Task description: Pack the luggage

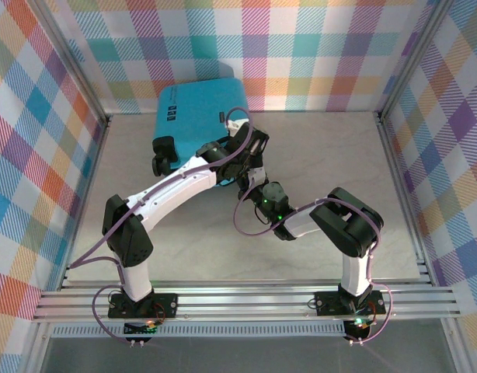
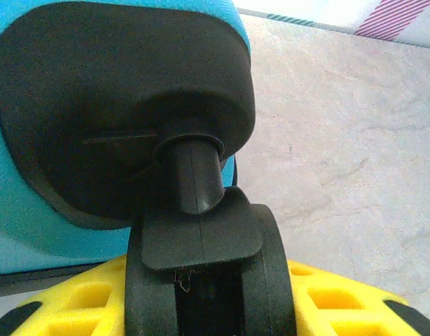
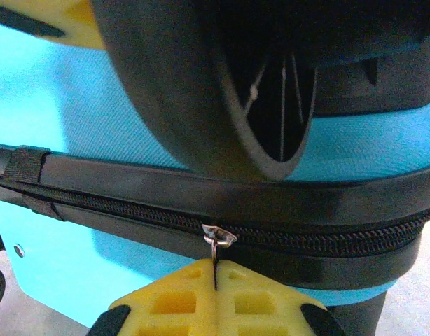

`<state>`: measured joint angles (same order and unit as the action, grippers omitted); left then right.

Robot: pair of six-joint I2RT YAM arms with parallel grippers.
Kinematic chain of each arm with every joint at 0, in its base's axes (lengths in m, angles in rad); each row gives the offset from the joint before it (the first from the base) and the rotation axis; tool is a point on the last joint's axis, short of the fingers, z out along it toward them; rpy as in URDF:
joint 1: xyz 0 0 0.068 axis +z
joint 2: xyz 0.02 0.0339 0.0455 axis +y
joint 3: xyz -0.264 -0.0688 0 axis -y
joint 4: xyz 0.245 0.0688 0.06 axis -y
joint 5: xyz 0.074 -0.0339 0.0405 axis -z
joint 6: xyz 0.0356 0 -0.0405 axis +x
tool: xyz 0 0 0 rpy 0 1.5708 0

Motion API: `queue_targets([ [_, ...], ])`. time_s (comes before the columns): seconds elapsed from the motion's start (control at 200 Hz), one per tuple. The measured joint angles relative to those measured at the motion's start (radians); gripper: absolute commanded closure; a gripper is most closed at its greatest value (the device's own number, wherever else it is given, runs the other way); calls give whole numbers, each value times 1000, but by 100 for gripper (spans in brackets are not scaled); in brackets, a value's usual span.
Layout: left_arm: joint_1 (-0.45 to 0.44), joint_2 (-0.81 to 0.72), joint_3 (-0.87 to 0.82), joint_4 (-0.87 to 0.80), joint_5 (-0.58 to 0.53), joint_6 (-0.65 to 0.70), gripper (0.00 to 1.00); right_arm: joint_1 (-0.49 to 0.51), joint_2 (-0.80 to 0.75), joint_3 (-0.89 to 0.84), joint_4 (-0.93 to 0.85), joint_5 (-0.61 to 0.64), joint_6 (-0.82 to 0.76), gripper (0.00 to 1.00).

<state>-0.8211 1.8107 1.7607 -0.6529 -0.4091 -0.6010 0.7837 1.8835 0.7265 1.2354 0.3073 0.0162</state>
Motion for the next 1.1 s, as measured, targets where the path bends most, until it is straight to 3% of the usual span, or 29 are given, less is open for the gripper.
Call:
queue_targets([
  [0.78,-1,-61,-89,79,19,-15,95,-69,-91,-42,-105,-85,28,100],
  [1.1,-28,-82,-147,-9,61,19,95,-156,-104,-76,-184,-27,52,100],
])
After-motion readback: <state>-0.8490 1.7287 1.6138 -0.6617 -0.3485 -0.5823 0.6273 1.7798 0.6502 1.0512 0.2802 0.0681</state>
